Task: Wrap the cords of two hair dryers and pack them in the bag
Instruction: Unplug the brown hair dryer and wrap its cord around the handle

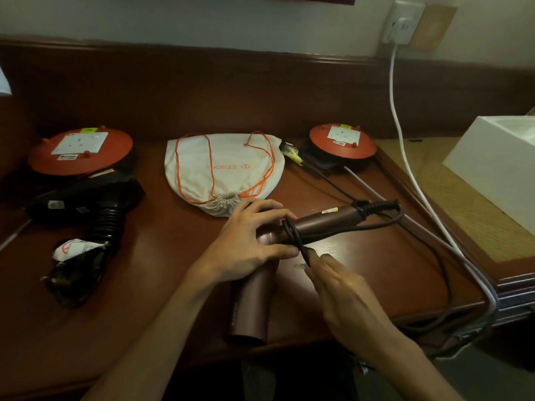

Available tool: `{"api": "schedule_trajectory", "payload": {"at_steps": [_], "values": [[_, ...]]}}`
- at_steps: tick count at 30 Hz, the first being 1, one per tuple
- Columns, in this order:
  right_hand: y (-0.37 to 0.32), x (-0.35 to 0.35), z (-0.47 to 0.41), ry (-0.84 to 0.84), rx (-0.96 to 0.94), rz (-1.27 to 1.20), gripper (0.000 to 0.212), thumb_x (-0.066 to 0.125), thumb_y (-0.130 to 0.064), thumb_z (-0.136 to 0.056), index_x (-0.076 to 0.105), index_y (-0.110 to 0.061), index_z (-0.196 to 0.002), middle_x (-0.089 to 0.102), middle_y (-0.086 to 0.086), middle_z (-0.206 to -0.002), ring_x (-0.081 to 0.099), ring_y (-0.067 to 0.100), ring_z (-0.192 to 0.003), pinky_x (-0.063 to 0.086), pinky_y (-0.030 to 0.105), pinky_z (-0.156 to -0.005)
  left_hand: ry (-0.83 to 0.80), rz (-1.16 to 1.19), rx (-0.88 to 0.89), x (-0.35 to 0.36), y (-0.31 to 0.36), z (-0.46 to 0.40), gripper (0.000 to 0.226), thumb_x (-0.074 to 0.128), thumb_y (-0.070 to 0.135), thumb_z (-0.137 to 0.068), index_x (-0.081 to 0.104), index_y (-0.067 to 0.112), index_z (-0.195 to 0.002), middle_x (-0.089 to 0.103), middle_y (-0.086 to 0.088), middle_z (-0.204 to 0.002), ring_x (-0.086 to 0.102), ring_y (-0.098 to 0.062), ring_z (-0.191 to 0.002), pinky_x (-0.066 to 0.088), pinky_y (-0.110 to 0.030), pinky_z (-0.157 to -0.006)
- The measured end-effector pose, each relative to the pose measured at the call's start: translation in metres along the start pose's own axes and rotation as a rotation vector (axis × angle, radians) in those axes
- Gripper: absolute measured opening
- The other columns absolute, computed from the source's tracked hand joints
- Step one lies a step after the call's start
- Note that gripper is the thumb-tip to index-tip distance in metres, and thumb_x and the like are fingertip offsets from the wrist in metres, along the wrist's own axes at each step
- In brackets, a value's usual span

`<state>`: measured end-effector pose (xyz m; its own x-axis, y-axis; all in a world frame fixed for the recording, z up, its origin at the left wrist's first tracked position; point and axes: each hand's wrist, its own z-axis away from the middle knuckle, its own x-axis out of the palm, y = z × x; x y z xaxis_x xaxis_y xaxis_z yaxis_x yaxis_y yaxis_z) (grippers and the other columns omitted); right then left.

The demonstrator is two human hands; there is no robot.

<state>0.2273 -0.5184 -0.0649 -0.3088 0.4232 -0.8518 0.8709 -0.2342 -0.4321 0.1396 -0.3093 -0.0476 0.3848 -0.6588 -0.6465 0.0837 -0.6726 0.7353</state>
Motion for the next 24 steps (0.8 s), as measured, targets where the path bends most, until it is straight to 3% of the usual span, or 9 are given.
{"api": "schedule_trajectory", "payload": {"at_steps": [4, 9, 13, 15, 19, 24], "values": [[-0.005, 0.006, -0.008, 0.021, -0.007, 0.064, 0.043, 0.059, -0.006, -0.097, 0.052, -0.011, -0.139, 0.057, -0.003, -0.092, 0.051, 0.016, -0.056, 0.044, 0.031, -0.046, 0.074, 0.039, -0.003, 0.000, -0.006, 0.006, 0.059, 0.064, 0.073, -0.074, 0.065, 0.042, -0.124, 0.048, 0.022, -0.137, 0.033, -0.007, -0.140, 0.028, -0.040, -0.118], [0.002, 0.007, -0.005, 0.021, -0.089, 0.249, 0.050, 0.075, 0.000, -0.083, 0.062, -0.005, -0.131, 0.058, -0.001, -0.087, 0.032, 0.005, -0.058, 0.028, 0.018, -0.050, 0.077, -0.006, -0.007, 0.003, 0.001, 0.006, 0.060, 0.063, 0.075, -0.074, 0.066, 0.041, -0.123, 0.049, 0.024, -0.137, 0.030, -0.008, -0.141, 0.028, -0.037, -0.117], [0.012, 0.009, 0.002, -0.007, -0.150, 0.320, 0.054, 0.080, 0.004, -0.070, 0.065, -0.005, -0.120, 0.063, 0.003, -0.087, 0.054, 0.014, -0.057, 0.036, 0.020, -0.045, -0.001, -0.069, -0.001, 0.006, 0.008, 0.004, 0.056, 0.068, 0.064, -0.074, 0.065, 0.040, -0.124, 0.045, 0.026, -0.139, 0.019, -0.005, -0.143, 0.021, -0.031, -0.112], [0.017, 0.009, 0.003, -0.009, -0.130, 0.287, 0.055, 0.079, 0.004, -0.072, 0.061, -0.008, -0.123, 0.061, 0.002, -0.087, 0.056, 0.015, -0.056, 0.041, 0.023, -0.043, -0.003, -0.081, -0.004, 0.008, 0.011, 0.003, 0.055, 0.068, 0.063, -0.074, 0.065, 0.039, -0.123, 0.045, 0.026, -0.139, 0.018, -0.004, -0.142, 0.021, -0.030, -0.109], [0.019, 0.007, 0.004, -0.014, -0.122, 0.278, 0.058, 0.067, -0.006, -0.082, 0.050, -0.014, -0.136, 0.058, -0.001, -0.088, 0.054, 0.017, -0.055, 0.028, 0.022, -0.047, 0.021, -0.088, 0.010, 0.009, 0.010, 0.002, 0.054, 0.068, 0.064, -0.073, 0.068, 0.041, -0.122, 0.048, 0.029, -0.133, 0.024, -0.006, -0.140, 0.027, -0.034, -0.112], [0.023, -0.001, 0.004, -0.096, -0.146, 0.363, 0.074, 0.081, -0.004, -0.073, 0.051, -0.011, -0.140, 0.061, -0.001, -0.088, 0.057, 0.017, -0.055, 0.033, 0.025, -0.041, 0.073, -0.178, 0.042, 0.010, 0.008, 0.008, 0.064, 0.061, 0.076, -0.076, 0.064, 0.040, -0.129, 0.045, 0.032, -0.137, 0.024, -0.003, -0.141, 0.033, -0.039, -0.111]]}}
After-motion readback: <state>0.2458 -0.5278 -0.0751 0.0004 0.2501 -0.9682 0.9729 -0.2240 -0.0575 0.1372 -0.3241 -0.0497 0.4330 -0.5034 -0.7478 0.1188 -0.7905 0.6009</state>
